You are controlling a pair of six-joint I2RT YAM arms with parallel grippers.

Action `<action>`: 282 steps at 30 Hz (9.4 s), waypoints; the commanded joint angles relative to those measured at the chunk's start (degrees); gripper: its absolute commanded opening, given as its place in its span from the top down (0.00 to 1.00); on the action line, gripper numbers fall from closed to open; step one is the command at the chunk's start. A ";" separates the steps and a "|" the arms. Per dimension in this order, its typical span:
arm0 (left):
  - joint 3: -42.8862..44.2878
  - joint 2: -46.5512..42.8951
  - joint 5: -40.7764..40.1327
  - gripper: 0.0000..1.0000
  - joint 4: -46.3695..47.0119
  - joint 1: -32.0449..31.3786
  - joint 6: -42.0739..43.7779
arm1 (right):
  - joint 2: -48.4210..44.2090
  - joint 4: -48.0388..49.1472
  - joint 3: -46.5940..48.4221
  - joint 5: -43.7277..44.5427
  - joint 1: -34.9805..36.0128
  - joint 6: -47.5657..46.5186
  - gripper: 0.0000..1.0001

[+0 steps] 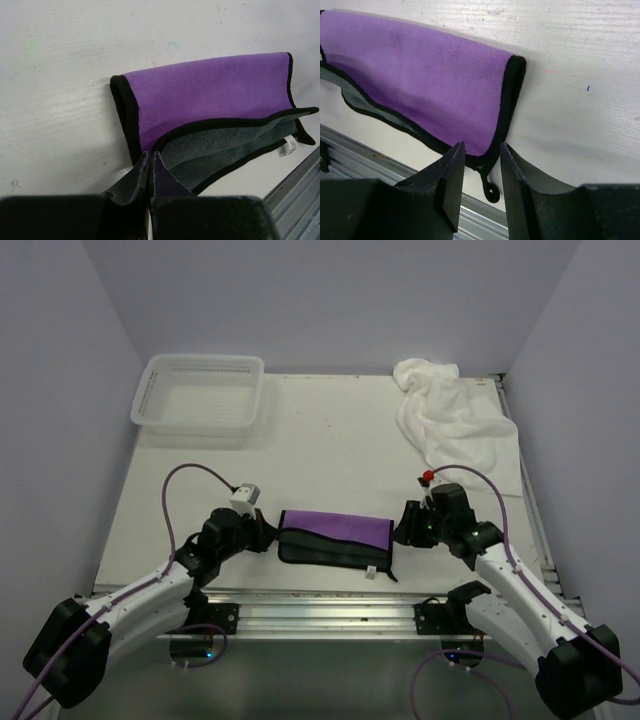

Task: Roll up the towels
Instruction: Fold the towel

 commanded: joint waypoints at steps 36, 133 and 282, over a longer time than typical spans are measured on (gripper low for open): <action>9.61 7.55 -5.34 0.38 -2.19 -1.03 1.42 | 12.14 10.22 0.83 4.07 2.34 2.18 0.57; 20.25 20.31 -7.54 0.30 2.38 -0.50 1.07 | 28.86 -2.95 17.88 14.79 2.17 -6.16 1.00; 3.73 9.59 -1.47 1.00 -1.04 -0.06 -2.97 | 66.29 8.47 49.27 7.41 38.64 8.24 0.70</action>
